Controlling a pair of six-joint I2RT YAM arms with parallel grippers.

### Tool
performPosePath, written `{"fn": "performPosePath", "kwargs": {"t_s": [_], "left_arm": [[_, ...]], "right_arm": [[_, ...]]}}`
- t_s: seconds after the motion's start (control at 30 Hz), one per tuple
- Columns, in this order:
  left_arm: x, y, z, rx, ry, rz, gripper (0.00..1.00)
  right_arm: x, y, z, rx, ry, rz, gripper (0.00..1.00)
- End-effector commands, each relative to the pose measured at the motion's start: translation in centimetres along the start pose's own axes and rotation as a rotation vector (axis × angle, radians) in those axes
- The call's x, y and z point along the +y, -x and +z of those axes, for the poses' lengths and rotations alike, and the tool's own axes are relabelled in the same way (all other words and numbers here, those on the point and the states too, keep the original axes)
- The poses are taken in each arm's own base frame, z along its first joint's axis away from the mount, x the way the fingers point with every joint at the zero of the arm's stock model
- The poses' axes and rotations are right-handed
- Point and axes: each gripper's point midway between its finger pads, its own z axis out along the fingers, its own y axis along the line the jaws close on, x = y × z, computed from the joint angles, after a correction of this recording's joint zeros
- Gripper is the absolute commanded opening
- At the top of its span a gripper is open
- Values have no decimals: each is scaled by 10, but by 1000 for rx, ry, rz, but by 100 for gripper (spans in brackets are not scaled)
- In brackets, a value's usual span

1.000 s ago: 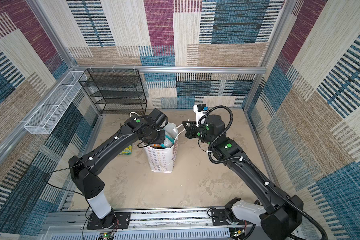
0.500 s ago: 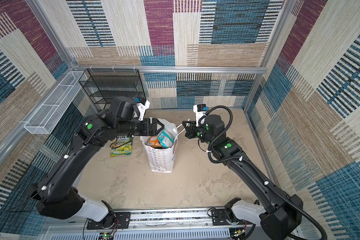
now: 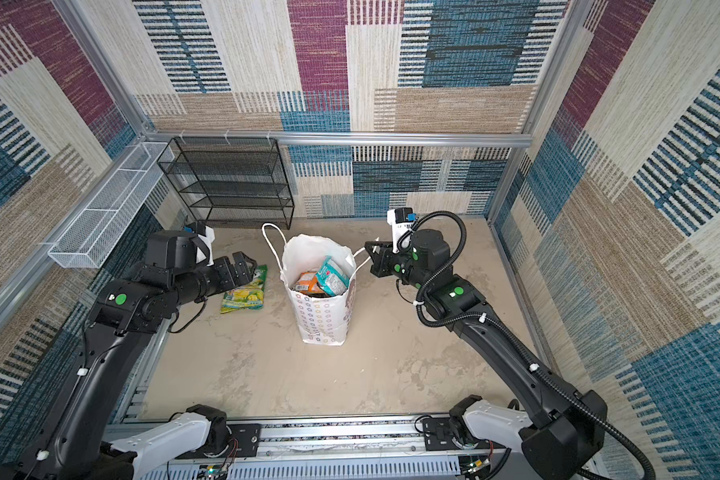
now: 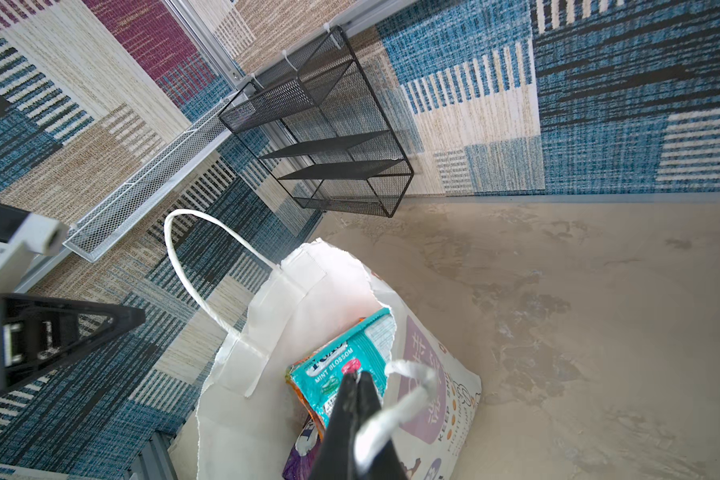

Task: Place the snacks into the paper bag
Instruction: 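Withdraw the left gripper up and back toward the green packet, then lower the left gripper onto the green Fox's Spring Tea packet and grasp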

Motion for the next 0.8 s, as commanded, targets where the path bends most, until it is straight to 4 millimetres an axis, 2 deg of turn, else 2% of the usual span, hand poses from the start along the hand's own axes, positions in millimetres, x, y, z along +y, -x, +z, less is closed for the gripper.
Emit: {"fn": "performPosePath", "kwargs": {"t_s": [0.0, 0.13, 0.23, 0.4, 0.5, 0.6, 0.77], "left_arm": [[20, 5, 30, 2, -9, -92, 99], [68, -14, 93, 122, 42, -269, 99], [103, -29, 133, 199, 132, -349, 99], [145, -36, 184, 308, 294, -352, 99], [162, -46, 206, 409, 377, -350, 99], [173, -51, 219, 452, 431, -350, 99], [178, -54, 233, 481, 442, -351, 99]], "right_arm": [[3, 7, -1, -21, 7, -5, 0], [2, 7, -2, -24, -1, -10, 0], [1, 7, -1, -21, -6, -10, 0], [-1, 6, 2, -15, -11, -12, 0], [-2, 5, 5, -9, -13, -14, 0], [-4, 4, 5, -9, -22, -16, 0], [-5, 1, 11, 5, -20, -15, 0]]}}
